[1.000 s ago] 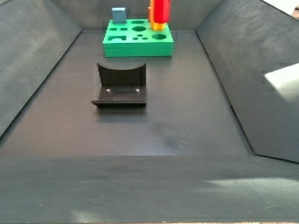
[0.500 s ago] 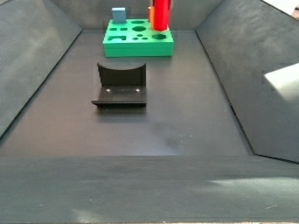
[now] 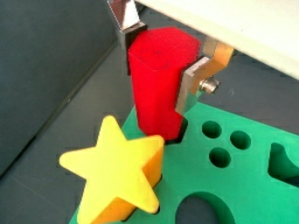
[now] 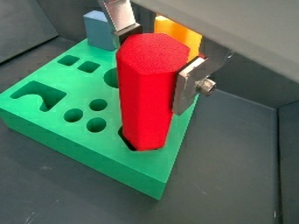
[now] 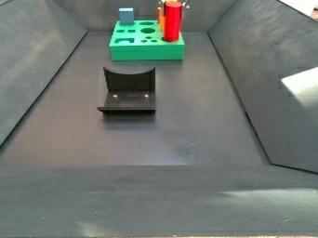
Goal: Pick up the hexagon object. Move up. Place the hexagon object on the fixture. Regrasp the hexagon object. Move to above the board. Insert the hexagon object.
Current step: Insert the hexagon object.
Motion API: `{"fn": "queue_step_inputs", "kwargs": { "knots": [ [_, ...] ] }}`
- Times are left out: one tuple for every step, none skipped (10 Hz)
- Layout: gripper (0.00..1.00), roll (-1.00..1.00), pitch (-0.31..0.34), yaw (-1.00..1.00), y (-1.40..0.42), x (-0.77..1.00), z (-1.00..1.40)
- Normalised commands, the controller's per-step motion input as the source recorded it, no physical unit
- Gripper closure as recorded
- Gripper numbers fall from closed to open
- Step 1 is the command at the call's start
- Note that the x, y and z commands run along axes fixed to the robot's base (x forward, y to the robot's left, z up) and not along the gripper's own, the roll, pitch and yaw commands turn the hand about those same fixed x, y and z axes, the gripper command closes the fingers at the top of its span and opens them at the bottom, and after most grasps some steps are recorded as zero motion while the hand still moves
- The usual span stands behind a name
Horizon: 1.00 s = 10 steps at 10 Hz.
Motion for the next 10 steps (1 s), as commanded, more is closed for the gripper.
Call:
{"fn": "queue_step_inputs", "kwargs": {
  "knots": [
    [1.00, 0.00, -0.073, 0.00, 0.00, 0.00, -0.13],
    [1.00, -0.07, -0.131, 0.00, 0.00, 0.12, -0.21],
    [1.00, -0.09, -0.140, -0.03, 0.00, 0.22, -0.18],
    [1.00, -0.06, -0.107, 0.00, 0.00, 0.02, -0.08],
    [1.00, -0.06, -0.090, 0.00, 0.00, 0.00, -0.05],
    [1.00, 0.00, -0.016, 0.00, 0.08, -0.04, -0.05],
    [1.00, 0.08, 0.000, 0.00, 0.09, -0.09, -0.22],
    [1.00, 0.18, 0.000, 0.00, 0.00, -0.24, -0.41],
    [1.00, 0.23, 0.000, 0.00, -0.11, -0.10, -0.53],
    [1.00, 0.00, -0.099, 0.00, -0.14, 0.00, -0.07]
  ]
}}
